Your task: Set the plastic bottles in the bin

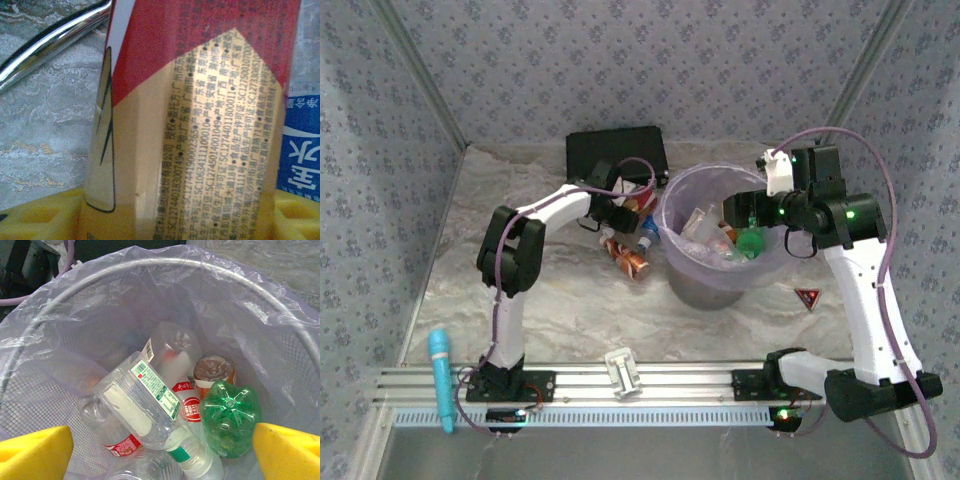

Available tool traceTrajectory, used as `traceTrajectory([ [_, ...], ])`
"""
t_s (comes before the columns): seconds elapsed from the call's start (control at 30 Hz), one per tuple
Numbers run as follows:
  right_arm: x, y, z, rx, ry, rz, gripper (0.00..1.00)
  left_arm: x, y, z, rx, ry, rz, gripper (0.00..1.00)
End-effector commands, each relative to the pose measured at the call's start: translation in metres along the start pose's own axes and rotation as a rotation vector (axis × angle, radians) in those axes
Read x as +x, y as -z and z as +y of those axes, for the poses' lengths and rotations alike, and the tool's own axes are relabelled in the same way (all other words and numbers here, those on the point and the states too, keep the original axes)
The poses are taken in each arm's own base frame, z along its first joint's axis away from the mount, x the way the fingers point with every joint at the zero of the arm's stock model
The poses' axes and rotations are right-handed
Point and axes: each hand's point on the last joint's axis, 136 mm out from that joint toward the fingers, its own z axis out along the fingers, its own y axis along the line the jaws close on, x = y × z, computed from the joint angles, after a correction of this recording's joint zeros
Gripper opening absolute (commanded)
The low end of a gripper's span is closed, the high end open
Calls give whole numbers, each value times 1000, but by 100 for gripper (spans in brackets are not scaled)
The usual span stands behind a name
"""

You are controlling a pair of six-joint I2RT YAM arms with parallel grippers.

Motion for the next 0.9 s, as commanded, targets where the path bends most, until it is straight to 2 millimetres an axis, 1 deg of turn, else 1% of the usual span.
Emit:
traceTrajectory([
  [0.0, -7, 11, 5, -20, -12, -42, 94, -24, 31, -8, 4, -17, -82, 65],
  [0.1, -15, 17, 10, -40, -8, -74, 93, -31, 49, -7, -12, -12, -128, 65],
  [0.2, -28, 26, 16, -67, -10, -126, 93, -37, 73, -3, -34, 2, -189, 65],
  [0.27, -38, 32, 23, -106, -13, -172, 93, -39, 91, -1, -37, 23, -234, 64],
  [0.37, -54, 38, 38, -192, -25, -237, 93, -43, 123, -2, -28, 58, -329, 60],
  [0.47, -70, 40, 51, -268, -54, -285, 94, -43, 153, -10, 15, 77, -424, 54],
  [0.57, -81, 38, 63, -312, -58, -311, 99, -39, 183, -20, 59, 95, -515, 52],
  [0.63, -88, 34, 76, -345, -40, -317, 100, -34, 202, -25, 87, 117, -585, 46],
  [0.7, -93, 30, 90, -379, -14, -315, 100, -29, 218, -34, 138, 122, -646, 41],
  [0.8, -98, 17, 113, -431, 20, -288, 100, -20, 237, -51, 239, 113, -712, 33],
  [0.87, -100, 6, 128, -461, 37, -260, 100, -15, 248, -60, 288, 119, -755, 27],
])
